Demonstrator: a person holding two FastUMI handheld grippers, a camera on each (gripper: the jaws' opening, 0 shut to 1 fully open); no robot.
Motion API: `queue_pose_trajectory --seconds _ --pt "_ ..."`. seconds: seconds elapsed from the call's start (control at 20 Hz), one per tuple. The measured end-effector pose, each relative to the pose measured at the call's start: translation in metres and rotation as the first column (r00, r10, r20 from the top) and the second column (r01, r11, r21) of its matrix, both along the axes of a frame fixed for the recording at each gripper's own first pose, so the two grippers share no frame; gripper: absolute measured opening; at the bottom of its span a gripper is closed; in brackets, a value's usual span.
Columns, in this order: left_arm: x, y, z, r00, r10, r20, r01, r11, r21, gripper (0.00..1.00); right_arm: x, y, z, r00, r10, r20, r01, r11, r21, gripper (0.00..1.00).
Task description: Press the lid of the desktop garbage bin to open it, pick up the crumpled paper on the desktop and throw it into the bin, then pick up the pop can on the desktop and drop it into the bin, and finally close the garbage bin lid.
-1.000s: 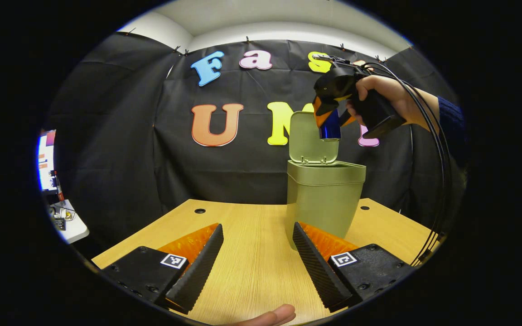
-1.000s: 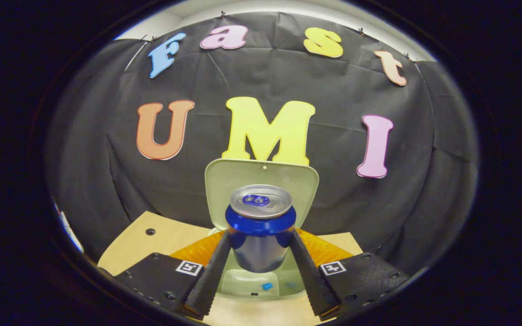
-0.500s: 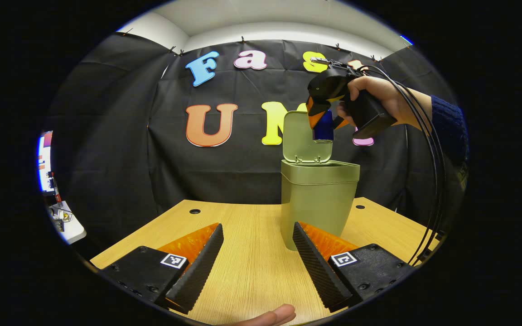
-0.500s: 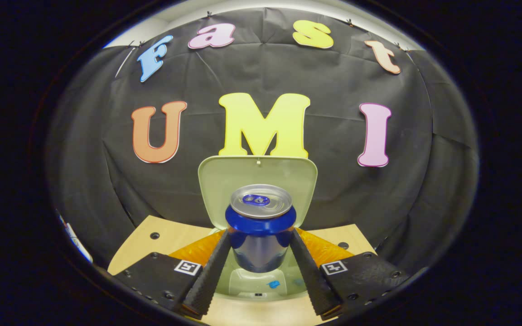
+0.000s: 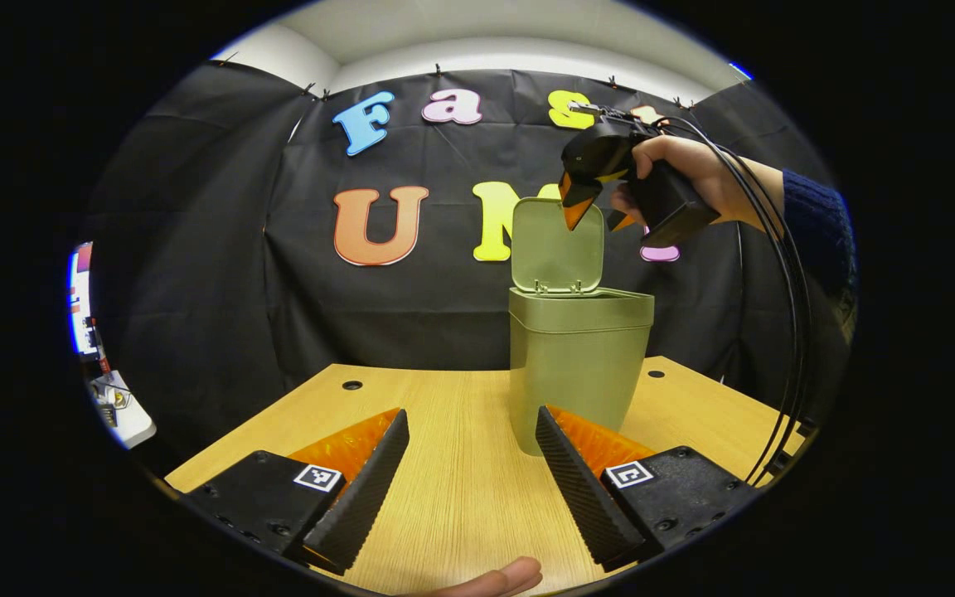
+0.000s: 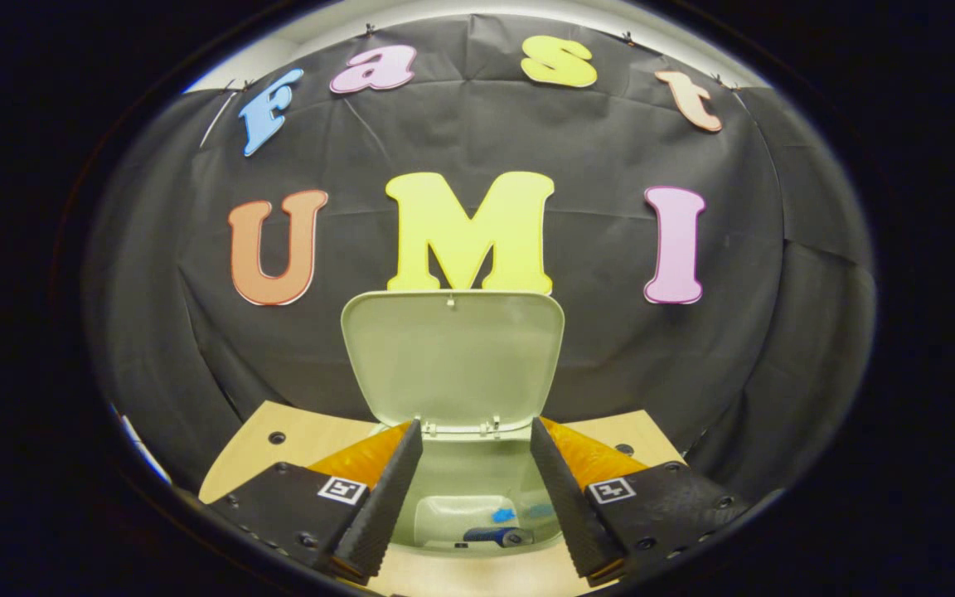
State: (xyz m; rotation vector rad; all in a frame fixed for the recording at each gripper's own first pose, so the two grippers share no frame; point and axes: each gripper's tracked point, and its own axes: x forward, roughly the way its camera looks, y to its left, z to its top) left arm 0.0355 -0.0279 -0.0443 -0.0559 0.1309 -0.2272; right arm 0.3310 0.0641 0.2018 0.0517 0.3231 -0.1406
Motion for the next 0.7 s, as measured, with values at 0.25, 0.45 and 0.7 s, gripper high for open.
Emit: queue_pose_trajectory --seconds 0.25,0.45,0.7 --pt "0.005 0.012 -0.003 0.999 0.041 -0.003 -0.041 0.999 0.015 1.0 0.007 0.01 0.02 0.999 0.033 0.025 -0.033 0.999 -0.005 0.82" --pt "0.013 0.01 -0.011 0.999 0.03 -0.024 -0.029 0.999 0.019 0.99 0.016 0.016 0.052 0.996 0.066 0.06 -0.066 0.998 -0.011 0.87" --pt "0.031 0.028 -0.033 0.994 0.076 -0.077 -0.074 0.997 0.022 1.0 0.04 0.019 0.089 0.984 0.102 0.146 -0.096 0.994 -0.042 0.93"
